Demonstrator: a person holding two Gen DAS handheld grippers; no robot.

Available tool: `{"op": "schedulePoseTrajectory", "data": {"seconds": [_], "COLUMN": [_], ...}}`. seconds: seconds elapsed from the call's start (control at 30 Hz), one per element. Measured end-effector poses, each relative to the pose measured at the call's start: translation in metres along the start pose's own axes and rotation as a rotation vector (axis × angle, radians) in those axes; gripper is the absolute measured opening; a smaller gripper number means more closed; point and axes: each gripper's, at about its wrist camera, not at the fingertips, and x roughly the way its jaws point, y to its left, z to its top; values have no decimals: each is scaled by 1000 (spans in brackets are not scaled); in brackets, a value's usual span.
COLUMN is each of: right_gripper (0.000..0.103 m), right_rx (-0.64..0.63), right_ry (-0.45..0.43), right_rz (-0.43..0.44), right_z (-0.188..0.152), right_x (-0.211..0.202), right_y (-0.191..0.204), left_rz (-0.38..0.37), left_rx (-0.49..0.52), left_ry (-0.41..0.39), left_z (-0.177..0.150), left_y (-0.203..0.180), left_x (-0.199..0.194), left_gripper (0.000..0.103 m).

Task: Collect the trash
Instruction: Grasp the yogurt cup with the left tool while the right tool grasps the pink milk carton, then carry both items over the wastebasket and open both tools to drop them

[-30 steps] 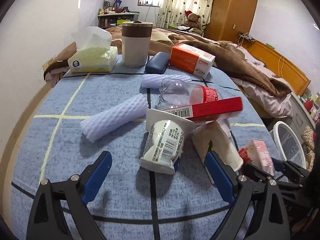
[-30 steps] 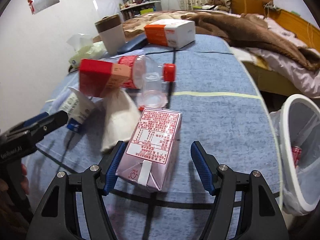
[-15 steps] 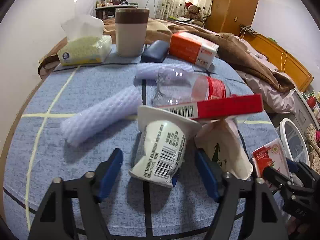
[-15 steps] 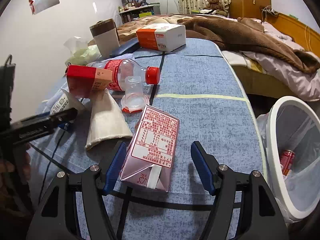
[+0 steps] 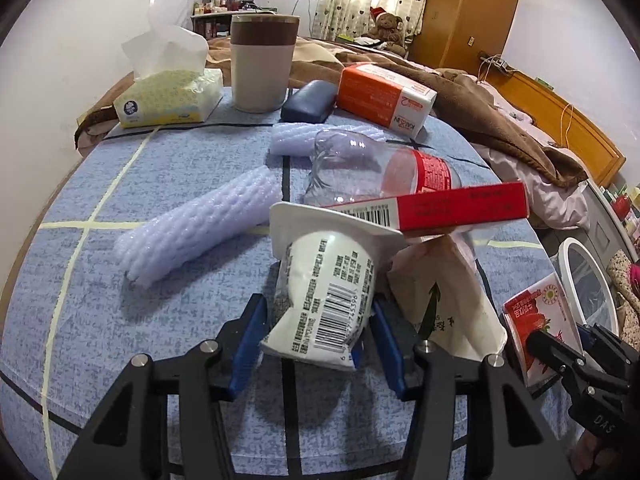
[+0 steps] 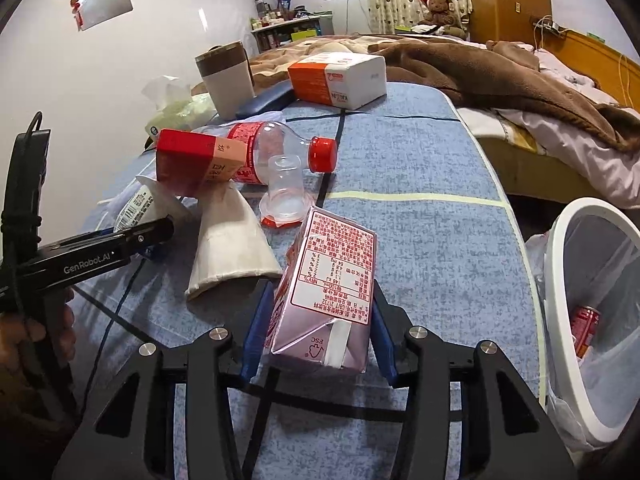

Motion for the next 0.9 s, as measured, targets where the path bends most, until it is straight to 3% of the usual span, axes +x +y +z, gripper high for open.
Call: {"op": "schedulePoseTrajectory", "data": {"seconds": [0.9], "right_gripper": [41], "right_rx": [-14], "right_ry": [-108], "right_rz": [15], "right_z": [-1], "right_x": [-32], "right_y": [-4], "left_rz": [28], "left_rx": [-79], "left_ry": [-95], "left_z": [-30], "left_y": [-2], "left_x": [-50], "left_gripper": [51]}}
